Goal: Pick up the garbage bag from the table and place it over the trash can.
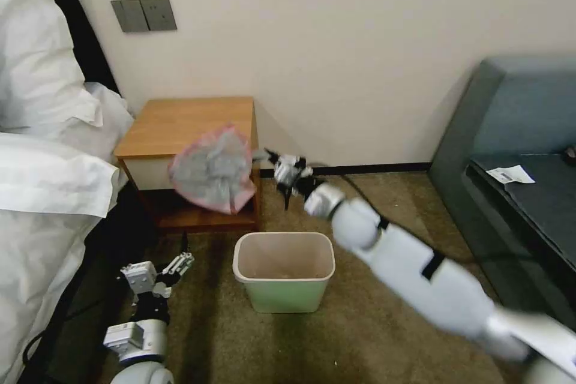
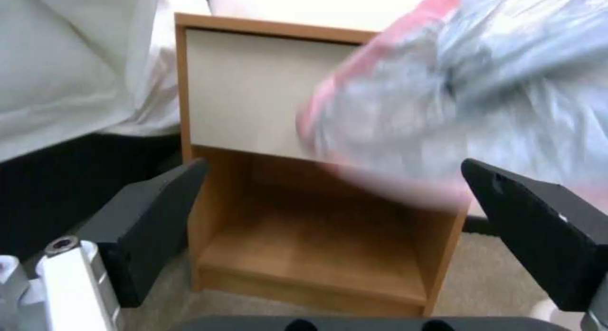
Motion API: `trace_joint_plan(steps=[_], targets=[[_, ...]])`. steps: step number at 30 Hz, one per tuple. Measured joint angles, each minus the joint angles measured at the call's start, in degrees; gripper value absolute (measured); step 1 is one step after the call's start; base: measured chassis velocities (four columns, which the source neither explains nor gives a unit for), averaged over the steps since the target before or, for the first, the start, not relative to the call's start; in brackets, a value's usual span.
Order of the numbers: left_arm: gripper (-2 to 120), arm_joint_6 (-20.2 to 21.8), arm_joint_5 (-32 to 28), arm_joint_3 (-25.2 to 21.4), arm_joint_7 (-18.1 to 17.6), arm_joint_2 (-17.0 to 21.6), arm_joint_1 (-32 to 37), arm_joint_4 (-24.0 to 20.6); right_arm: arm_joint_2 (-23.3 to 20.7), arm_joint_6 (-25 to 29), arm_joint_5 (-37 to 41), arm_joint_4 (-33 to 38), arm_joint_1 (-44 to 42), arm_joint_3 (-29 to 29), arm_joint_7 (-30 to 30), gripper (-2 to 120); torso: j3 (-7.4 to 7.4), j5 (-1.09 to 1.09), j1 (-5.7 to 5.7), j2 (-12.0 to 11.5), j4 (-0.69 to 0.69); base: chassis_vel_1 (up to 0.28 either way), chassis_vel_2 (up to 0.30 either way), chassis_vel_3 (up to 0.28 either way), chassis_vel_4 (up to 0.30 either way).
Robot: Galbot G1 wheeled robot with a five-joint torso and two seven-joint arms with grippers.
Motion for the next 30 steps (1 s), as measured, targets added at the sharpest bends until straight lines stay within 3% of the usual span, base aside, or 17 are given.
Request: trace_joint_plan(steps=[15, 30], targets=[[100, -0.22, 0.11, -0.33, -0.12, 0.00, 0.36, -0.47, -4.12, 1.39, -10.73, 2.07, -16.73, 4.21, -1.11, 0, 0.00, 0.01, 0.00, 0.00, 0.00, 0.000, 0.000, 0.000, 0.000], [100, -0.49, 0.62, 0.66, -0.07, 0.00, 0.51, -0.91, -10.30, 3.43, -10.27, 4.09, -20.67, 8.74, -3.76, 0, 0.00, 0.01, 0.00, 0.00, 0.00, 0.000, 0.000, 0.000, 0.000]])
